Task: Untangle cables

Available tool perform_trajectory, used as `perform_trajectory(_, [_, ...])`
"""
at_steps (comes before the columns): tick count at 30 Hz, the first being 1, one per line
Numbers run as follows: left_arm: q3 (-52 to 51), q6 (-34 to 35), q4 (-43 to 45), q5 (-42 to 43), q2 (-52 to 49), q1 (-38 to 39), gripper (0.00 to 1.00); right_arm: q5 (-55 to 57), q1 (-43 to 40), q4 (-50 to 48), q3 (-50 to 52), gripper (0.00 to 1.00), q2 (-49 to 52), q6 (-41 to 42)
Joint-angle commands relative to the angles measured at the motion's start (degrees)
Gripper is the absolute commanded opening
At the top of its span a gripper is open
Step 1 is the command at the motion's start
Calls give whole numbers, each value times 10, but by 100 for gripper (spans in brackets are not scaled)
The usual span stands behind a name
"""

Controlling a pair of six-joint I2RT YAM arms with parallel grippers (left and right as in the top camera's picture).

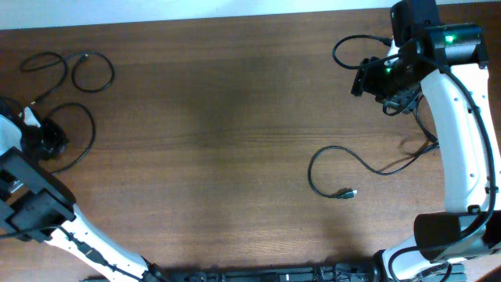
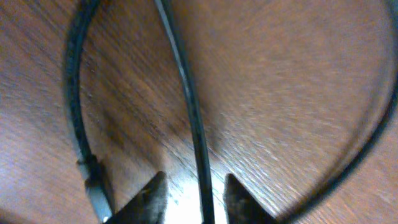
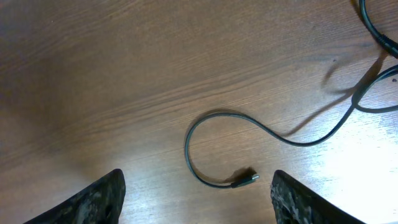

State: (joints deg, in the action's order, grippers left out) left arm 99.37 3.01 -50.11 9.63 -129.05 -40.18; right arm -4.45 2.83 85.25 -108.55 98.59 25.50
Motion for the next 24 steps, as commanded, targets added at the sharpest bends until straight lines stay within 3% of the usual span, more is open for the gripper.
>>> perform_trajectory(1, [3, 2, 20, -5, -14, -5, 11, -3, 5, -2, -1, 73, 3, -2])
perform_trajectory(2, [10, 2, 20, -5, -13, -6, 2, -3, 5, -2, -1, 73, 3, -2])
perform_trajectory(5, [61, -5, -21, 4, -13, -6, 0, -3, 5, -3, -1, 73, 3, -2])
perform_trajectory(6, [82, -68, -39, 37, -13, -6, 0, -3, 5, -4, -1, 73, 3, -2])
perform_trajectory(9, [104, -152, -88, 66, -13, -5, 0, -3, 5, -10, -1, 73, 3, -2])
perform_trajectory(10, [104, -198, -101, 127, -13, -5, 0, -3, 5, -16, -1, 73, 3, -2])
perform_trajectory(13, [97, -211, -124, 129, -14, -5, 0, -3, 5, -19, -1, 73, 3, -2])
perform_trajectory(14, [95, -211, -126, 128, -14, -5, 44, -3, 5, -19, -1, 73, 3, -2])
perform_trajectory(16, [96, -191, -125, 116, -13, -5, 60, -3, 5, -17, -1, 73, 3, -2])
perform_trajectory(17, [97, -186, -125, 116, -13, -5, 73, -3, 5, -15, -1, 73, 3, -2])
perform_trajectory(20, [184, -102, -160, 134, -13, -5, 82, -3, 5, -15, -1, 73, 3, -2])
perform_trajectory(23, [346, -96, -236, 275, -13, -3, 82, -3, 5, -38, -1, 73, 3, -2])
perform_trajectory(24, [396, -96, -258, 308, -12, 2, 90, -3, 5, -46, -1, 73, 3, -2])
